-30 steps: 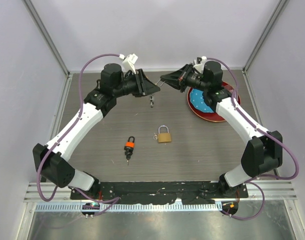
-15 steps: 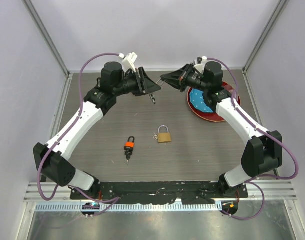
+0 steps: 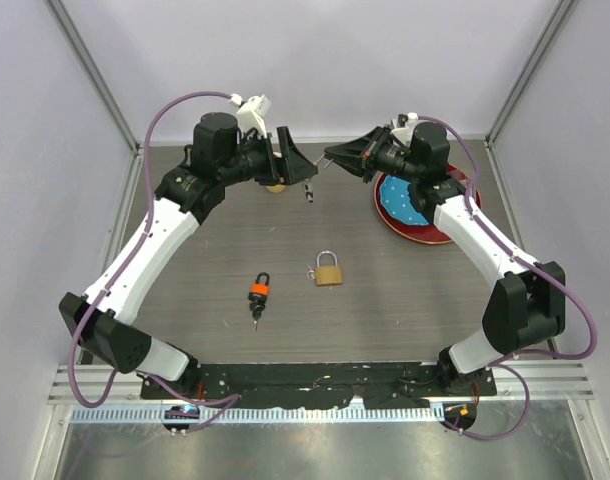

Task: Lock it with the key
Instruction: Lock the lock.

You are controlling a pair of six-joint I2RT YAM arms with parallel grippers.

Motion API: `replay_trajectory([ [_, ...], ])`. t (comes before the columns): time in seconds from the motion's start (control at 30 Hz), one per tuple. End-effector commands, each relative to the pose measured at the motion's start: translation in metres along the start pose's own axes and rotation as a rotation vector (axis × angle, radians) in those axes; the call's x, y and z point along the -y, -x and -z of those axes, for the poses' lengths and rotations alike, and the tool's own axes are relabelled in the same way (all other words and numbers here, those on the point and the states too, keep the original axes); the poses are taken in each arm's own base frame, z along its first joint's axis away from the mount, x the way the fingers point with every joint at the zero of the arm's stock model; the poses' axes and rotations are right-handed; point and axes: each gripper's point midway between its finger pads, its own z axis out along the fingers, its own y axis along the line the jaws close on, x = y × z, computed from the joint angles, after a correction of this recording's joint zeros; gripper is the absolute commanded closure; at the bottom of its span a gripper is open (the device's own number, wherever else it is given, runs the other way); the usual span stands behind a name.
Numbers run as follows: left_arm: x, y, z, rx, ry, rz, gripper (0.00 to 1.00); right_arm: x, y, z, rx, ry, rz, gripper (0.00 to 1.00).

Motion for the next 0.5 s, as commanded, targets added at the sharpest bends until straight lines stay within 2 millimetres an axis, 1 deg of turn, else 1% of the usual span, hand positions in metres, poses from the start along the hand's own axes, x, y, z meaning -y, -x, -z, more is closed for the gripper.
replay_trajectory([
  [0.0, 0.013, 0.016, 0.016, 0.033, -0.016, -0.092, 0.27, -0.034, -0.006, 0.009, -0.010, 0.088, 0.062, 0.98],
  [0.13, 0.014, 0.018, 0.014, 0.026, -0.021, -0.103, 0.32, -0.032, -0.006, 0.009, -0.010, 0.085, 0.059, 0.98],
  [0.17, 0.017, 0.017, 0.013, 0.023, -0.033, -0.107, 0.34, -0.032, -0.006, 0.008, -0.013, 0.082, 0.057, 0.98],
  [0.27, 0.019, 0.016, 0.007, 0.011, -0.042, -0.113, 0.38, -0.032, -0.005, 0.008, -0.014, 0.083, 0.058, 0.98],
  [0.47, 0.022, 0.012, -0.002, -0.009, -0.064, -0.103, 0.44, -0.028, -0.006, 0.008, -0.018, 0.077, 0.054, 0.98],
])
